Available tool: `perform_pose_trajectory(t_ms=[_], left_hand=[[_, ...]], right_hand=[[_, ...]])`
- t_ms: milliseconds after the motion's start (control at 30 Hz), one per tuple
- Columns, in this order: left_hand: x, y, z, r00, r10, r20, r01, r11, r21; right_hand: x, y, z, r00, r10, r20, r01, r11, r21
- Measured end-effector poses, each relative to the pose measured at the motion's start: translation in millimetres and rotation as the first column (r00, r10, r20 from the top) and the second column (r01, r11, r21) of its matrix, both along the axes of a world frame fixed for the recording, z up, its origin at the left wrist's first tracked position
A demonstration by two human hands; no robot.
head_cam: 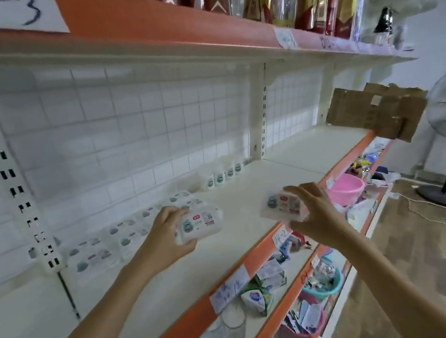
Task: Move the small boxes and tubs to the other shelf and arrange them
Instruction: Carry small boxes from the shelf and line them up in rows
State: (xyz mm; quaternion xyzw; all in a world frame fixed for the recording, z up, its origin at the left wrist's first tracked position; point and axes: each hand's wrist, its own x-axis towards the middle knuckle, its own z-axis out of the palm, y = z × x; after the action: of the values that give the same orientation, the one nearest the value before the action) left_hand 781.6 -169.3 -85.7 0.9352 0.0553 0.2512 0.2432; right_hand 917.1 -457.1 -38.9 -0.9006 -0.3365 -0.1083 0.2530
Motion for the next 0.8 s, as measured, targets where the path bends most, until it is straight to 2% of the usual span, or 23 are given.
perform_pose_trajectory(t_ms=[167, 300, 400, 500, 633, 700, 800], left_hand=[[-8.7, 30.1, 9.0, 0.995, 0.096, -0.021, -0.096, 0.995, -0.010], [-45.5, 60.2, 11.7, 0.974, 0.227, -0.015, -0.227, 0.974, -0.027], [-82.6, 76.1, 11.5, 0.937, 0.342, -0.066, -0.346, 0.936, -0.062], [-121.8, 80.7, 3.2, 0.883, 0.449, -0.140, -0.463, 0.881, -0.098], [-161.0, 72.1, -9.6, 0.802, 0.571, -0.173, -0.595, 0.789, -0.152], [-169.9, 66.6, -15.3, 0.773, 0.608, -0.184, -0.634, 0.754, -0.172], [-170.4, 59.0, -22.7, 0.760, 0.615, -0.212, -0.650, 0.729, -0.216]], right_hand=[[29.4, 58.5, 0.9, 0.983, 0.186, 0.005, -0.186, 0.982, -0.034], [36.3, 121.8, -3.5, 0.923, 0.385, 0.009, -0.384, 0.922, -0.053], [26.8, 172.1, -13.0, 0.823, 0.568, -0.029, -0.568, 0.820, -0.074], [7.3, 215.4, -27.7, 0.691, 0.716, -0.098, -0.720, 0.671, -0.178], [-12.8, 251.2, -43.7, 0.537, 0.833, -0.129, -0.815, 0.474, -0.335], [-15.4, 258.3, -50.7, 0.503, 0.857, -0.115, -0.815, 0.425, -0.394], [-14.6, 258.8, -59.4, 0.493, 0.867, -0.073, -0.819, 0.433, -0.377]])
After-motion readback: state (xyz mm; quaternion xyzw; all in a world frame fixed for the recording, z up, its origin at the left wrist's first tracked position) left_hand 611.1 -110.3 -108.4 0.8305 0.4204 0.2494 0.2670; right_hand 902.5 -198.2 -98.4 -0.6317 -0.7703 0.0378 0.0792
